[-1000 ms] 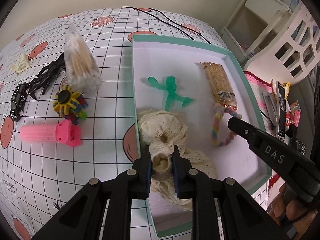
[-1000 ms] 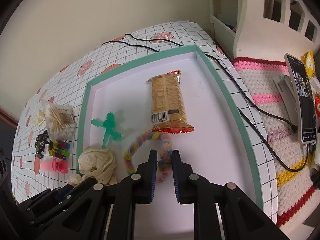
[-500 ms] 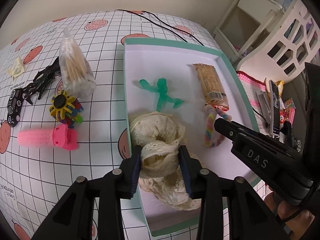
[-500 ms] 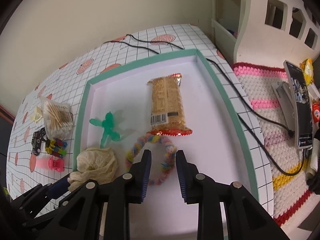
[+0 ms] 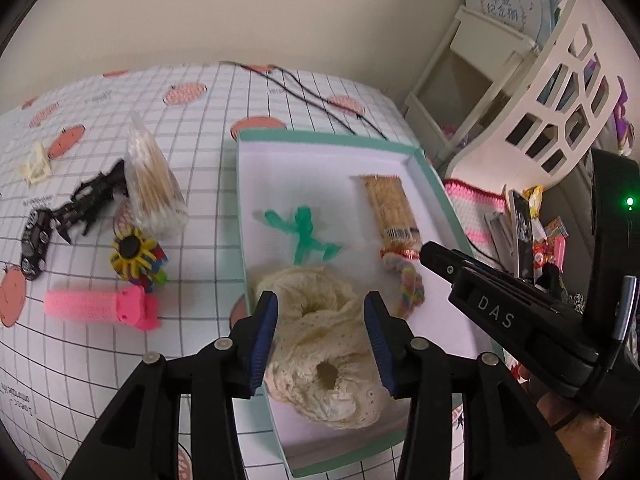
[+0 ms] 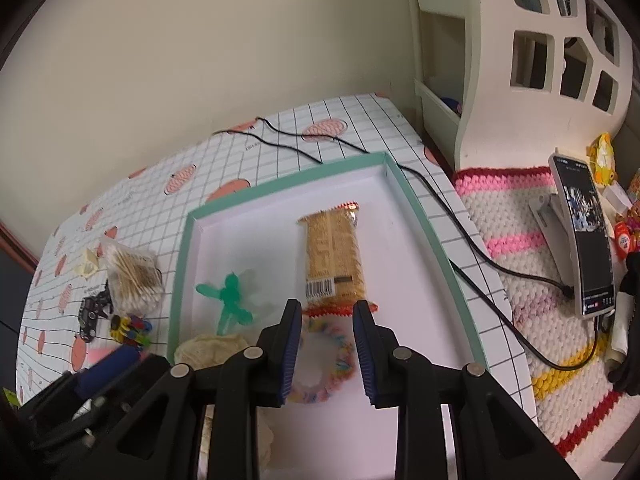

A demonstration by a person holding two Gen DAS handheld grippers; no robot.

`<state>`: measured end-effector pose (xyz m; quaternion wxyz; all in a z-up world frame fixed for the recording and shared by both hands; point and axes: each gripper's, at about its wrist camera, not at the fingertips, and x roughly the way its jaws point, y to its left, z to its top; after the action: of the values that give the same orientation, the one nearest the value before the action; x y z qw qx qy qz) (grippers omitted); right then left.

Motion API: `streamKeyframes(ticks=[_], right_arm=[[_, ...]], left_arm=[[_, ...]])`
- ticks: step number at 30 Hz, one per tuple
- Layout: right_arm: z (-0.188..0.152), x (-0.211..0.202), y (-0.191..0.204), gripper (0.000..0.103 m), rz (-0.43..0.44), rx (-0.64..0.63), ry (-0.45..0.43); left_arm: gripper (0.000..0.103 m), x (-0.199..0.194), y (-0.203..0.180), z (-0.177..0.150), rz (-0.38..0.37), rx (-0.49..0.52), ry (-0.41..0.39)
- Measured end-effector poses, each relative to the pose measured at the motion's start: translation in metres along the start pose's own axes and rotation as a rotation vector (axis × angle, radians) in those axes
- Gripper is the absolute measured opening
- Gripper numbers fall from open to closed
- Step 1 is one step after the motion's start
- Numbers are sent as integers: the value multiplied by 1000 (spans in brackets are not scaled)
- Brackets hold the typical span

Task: Organize objects
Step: 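Open both grippers to drop the cloth and band into the tray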

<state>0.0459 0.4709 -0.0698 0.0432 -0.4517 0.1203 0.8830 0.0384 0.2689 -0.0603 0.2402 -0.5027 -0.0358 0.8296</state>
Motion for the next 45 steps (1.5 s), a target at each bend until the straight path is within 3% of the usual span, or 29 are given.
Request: streamKeyframes(ticks=[4, 8, 17, 19, 21, 22, 30, 37, 45], right_arm=[[0, -2, 6, 31, 16, -24, -18], [-2, -3, 12, 54, 17, -50, -24], [-3, 1, 17, 73, 24, -74, -13], [-4, 0, 18, 76, 25, -78, -15], [-4, 1, 19, 76, 23, -86, -15], [-5, 1, 20, 77, 22, -91, -11], [-5, 2, 24, 87, 16, -114, -14], [-6, 3, 27, 101, 12, -125, -10], [-9, 5, 31, 103, 2, -143, -7]], left_arm=[[46, -12, 2, 4, 29, -2, -72], [60, -18, 8, 7, 50, -18, -98], [62, -14, 30, 10, 82, -112, -77], [63, -15, 34, 10, 103, -119, -85], [80, -16, 37, 10, 119, -118, -92], [82, -16, 38, 10, 125, -121, -98], [88, -13, 47, 10, 164, -140, -92], [88, -12, 67, 6, 171, -238, -79], [89, -13, 82, 6, 180, -284, -64]])
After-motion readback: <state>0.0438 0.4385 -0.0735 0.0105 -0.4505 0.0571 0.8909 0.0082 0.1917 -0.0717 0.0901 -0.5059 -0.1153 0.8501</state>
